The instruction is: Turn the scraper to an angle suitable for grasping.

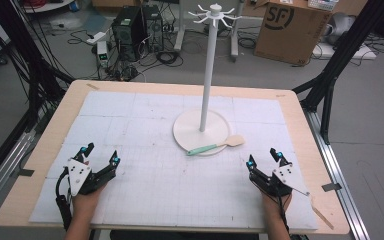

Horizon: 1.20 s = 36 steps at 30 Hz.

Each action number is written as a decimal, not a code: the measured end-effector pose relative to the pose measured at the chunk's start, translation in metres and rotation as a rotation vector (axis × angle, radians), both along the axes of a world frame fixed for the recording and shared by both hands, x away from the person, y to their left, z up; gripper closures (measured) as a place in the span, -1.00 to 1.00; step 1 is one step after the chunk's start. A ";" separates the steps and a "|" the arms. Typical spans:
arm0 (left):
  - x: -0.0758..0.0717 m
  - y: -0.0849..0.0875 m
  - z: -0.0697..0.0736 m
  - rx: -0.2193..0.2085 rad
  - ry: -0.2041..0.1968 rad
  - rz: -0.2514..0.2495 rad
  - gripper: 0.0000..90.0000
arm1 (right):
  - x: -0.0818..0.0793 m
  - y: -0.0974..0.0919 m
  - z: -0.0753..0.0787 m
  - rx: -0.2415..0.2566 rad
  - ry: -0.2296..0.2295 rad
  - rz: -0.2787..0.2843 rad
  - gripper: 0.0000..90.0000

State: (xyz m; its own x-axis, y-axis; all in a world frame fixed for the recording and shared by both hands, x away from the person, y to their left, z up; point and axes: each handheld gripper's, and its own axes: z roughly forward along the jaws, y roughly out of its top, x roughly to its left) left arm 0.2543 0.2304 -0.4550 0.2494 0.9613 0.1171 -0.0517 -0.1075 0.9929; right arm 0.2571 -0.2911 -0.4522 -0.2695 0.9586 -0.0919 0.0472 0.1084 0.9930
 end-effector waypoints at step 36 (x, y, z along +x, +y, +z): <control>0.000 -0.002 0.000 0.019 -0.007 -0.004 -0.49 | 0.011 -0.011 0.003 0.117 0.113 0.025 -0.27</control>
